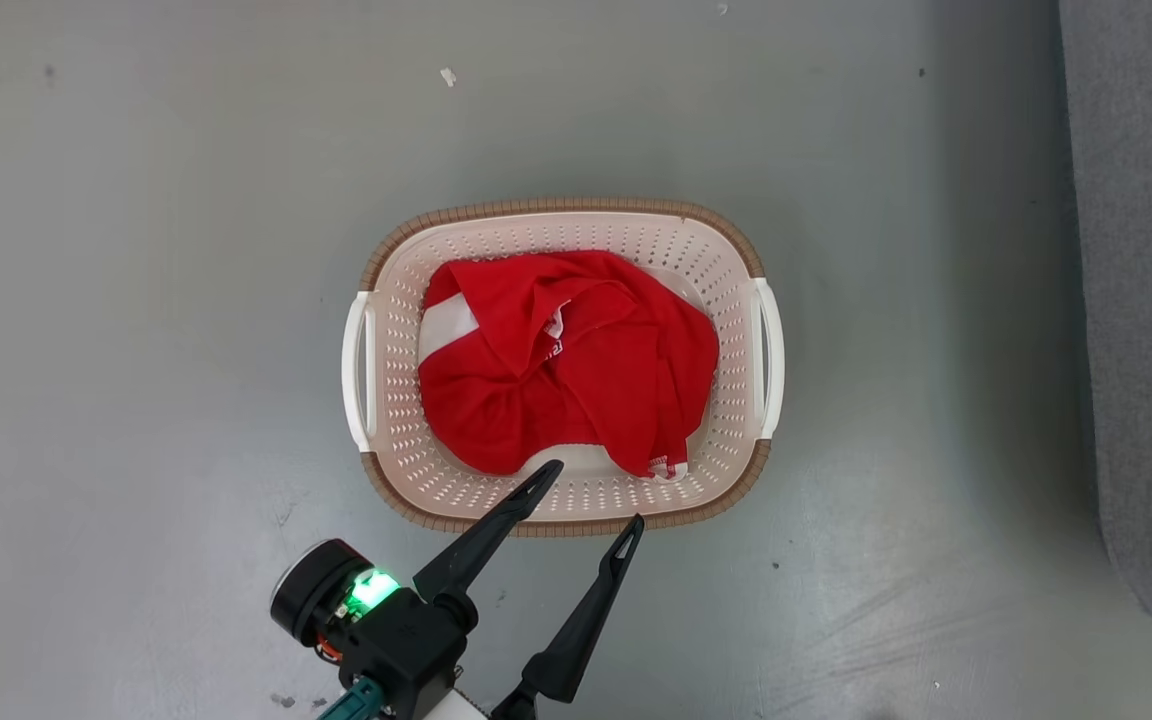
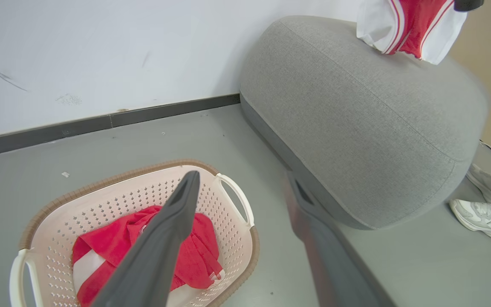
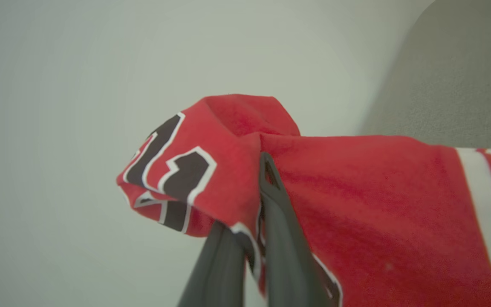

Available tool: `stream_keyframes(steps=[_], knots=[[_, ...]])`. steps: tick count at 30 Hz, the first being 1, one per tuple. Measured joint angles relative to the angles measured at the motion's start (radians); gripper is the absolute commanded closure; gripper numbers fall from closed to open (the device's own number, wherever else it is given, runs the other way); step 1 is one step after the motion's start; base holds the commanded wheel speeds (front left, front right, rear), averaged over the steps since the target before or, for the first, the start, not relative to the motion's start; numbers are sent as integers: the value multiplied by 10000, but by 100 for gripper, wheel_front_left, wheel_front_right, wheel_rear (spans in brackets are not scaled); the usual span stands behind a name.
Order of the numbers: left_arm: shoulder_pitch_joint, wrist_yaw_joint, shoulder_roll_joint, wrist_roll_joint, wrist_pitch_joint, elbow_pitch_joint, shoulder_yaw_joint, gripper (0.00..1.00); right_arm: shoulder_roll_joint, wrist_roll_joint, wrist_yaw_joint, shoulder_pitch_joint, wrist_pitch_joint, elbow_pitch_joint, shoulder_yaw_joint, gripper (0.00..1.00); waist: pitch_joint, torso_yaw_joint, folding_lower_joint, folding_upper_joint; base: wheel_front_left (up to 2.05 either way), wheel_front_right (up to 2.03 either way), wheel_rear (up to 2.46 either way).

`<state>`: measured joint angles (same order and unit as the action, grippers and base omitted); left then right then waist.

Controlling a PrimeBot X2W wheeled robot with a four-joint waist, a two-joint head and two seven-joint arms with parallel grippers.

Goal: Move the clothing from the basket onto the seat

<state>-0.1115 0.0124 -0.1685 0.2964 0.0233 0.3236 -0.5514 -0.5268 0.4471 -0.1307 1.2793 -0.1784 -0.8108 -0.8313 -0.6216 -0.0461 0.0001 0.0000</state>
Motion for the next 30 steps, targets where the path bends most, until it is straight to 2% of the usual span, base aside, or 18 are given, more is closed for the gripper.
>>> stream_keyframes(steps=[15, 16, 17, 18, 19, 20, 21, 22, 30], knots=[[-458, 88, -159, -163, 0, 165, 180, 0, 155, -522, 0, -656, -433, -637, -159, 98, -803, 158, 0, 0, 0, 0, 0], [-476, 88, -171, -171, 0, 171, 203, 0, 182, -625, -2, -656, -516, -640, -109, 94, -875, 227, 0, 0, 0, 0, 0], [-483, 90, -182, -171, 0, 173, 211, 0, 198, -673, -2, -656, -525, -646, -92, 85, -910, 265, 0, 0, 0, 0, 0], [-501, 90, -188, -171, 0, 173, 217, 0, 224, -688, -2, -656, -575, -660, -81, 82, -940, 303, 0, 0, 0, 0, 0], [-537, 92, -190, -173, 0, 174, 230, 0, 249, -715, -2, -659, -593, -681, -61, 63, -967, 343, 0, 0, 0, 0, 0], [-587, 92, -194, -173, 0, 176, 245, 0, 286, -717, -2, -660, -594, -696, -59, 50, -993, 384, 0, 0, 0, 0, 0], [-642, 92, -196, -173, 0, 176, 265, 0, 320, -719, -2, -659, -598, -704, -52, 22, -1014, 425, 0, 0, 0, 0, 0], [-682, 92, -198, -174, 0, 178, 288, 0, 359, -738, -2, -660, -625, -706, -15, 0, -1031, 466, 0, 0, 0, 0, 0], [-893, 125, -176, -174, 46, 125, 355, 0, 508, -1166, -2, -688, -694, -665, 366, 0, -993, 752, 0, 0, 0, 0, 0]])
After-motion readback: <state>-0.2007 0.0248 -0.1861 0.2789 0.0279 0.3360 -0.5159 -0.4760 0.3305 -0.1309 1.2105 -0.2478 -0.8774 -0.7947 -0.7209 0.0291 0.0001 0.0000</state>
